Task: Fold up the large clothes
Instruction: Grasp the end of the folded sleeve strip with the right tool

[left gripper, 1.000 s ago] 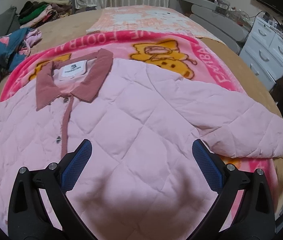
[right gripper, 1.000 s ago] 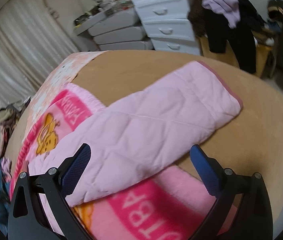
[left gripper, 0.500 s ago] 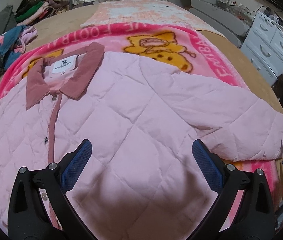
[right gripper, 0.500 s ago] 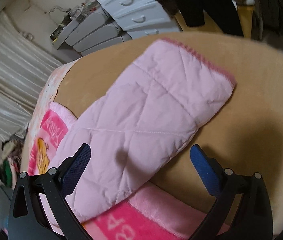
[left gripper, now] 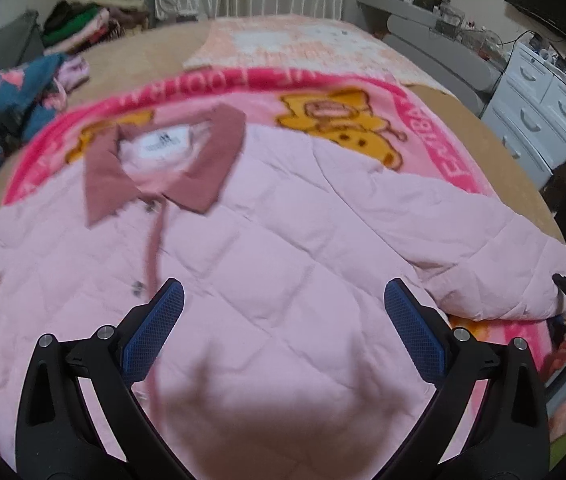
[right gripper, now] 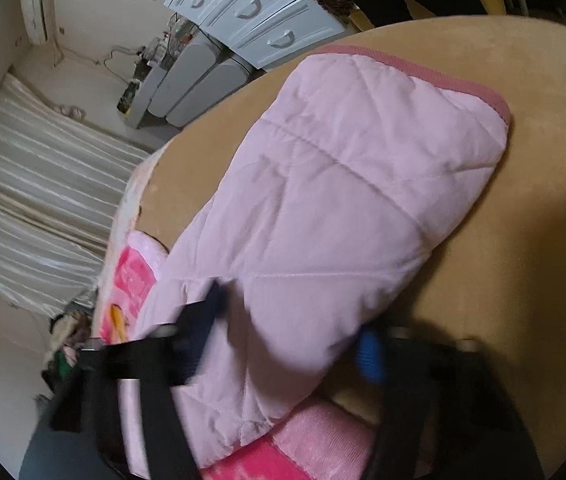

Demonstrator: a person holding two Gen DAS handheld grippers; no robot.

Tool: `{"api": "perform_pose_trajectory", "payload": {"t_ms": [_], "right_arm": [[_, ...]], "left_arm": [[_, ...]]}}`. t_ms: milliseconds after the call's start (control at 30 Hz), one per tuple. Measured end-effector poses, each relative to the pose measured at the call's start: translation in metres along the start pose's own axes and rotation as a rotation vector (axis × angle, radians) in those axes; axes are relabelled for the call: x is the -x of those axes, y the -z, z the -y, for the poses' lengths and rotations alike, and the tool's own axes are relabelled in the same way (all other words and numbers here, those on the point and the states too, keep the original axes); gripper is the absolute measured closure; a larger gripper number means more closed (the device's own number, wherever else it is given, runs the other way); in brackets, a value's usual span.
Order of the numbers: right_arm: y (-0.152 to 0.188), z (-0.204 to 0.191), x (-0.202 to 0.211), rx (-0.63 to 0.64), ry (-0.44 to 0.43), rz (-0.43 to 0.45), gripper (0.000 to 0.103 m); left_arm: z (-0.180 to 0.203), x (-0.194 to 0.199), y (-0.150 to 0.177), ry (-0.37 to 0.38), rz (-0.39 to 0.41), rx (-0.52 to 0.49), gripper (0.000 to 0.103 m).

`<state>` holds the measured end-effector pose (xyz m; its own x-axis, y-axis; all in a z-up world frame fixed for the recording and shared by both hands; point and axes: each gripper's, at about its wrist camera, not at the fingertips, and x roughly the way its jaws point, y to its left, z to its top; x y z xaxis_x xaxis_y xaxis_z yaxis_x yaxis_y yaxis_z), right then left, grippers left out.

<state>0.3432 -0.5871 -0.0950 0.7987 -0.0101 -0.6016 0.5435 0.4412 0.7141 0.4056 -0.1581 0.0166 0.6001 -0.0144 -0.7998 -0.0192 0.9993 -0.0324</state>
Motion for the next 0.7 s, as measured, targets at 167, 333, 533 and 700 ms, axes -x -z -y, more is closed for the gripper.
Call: {"api": "perform_pose_trajectory", "payload": {"t_ms": [167, 333, 533, 700], "right_arm": [[0.0, -0.031, 0.02, 0.128, -0.028, 0.062, 0.083], [0.007, -0.077, 0.051, 0.252, -0.119, 0.114, 0.086], [0.025, -0.129, 0.084, 0.398, -0.218, 0.149, 0.087], [0.042, -0.165, 0.101, 0.482, -0.286, 0.154, 0.087]], "left_arm": [[-0.018, 0.02, -0.005, -0.018, 0.036, -0.015, 0.009], [-0.043, 0.041, -0.006, -0.042, 0.076, 0.005, 0.009], [-0.069, 0.054, -0.002, -0.049, 0.086, 0.028, 0.009], [-0.089, 0.064, -0.002, -0.046, 0.096, 0.052, 0.009]]}}
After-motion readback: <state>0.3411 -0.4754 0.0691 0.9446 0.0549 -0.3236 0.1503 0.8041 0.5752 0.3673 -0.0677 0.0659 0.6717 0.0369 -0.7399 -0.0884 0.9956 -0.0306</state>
